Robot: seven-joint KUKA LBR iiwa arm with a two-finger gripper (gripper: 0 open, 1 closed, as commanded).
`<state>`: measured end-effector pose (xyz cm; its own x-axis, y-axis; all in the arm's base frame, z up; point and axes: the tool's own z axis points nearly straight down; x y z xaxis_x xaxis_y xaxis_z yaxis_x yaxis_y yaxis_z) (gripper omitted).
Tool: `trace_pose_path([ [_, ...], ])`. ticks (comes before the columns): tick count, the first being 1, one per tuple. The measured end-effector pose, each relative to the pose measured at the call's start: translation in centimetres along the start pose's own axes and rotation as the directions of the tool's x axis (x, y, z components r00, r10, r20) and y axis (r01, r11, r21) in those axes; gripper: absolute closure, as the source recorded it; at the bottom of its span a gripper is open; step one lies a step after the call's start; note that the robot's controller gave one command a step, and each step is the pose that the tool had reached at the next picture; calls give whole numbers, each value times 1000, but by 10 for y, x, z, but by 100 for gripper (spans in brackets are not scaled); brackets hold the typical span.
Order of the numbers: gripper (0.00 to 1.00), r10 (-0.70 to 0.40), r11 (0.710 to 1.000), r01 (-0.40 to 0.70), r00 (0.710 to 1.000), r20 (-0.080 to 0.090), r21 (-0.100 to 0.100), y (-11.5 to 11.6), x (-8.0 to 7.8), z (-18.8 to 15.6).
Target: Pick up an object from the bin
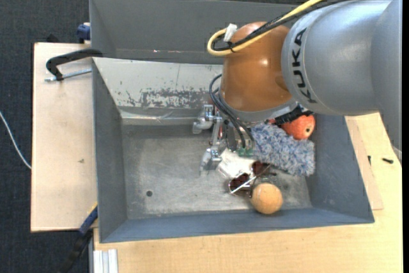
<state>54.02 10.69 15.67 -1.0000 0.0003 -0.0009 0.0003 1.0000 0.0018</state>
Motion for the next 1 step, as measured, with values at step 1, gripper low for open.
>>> trace_pose_path([
  [1,0,0,1000,0,1000,0,0,0,0,0],
])
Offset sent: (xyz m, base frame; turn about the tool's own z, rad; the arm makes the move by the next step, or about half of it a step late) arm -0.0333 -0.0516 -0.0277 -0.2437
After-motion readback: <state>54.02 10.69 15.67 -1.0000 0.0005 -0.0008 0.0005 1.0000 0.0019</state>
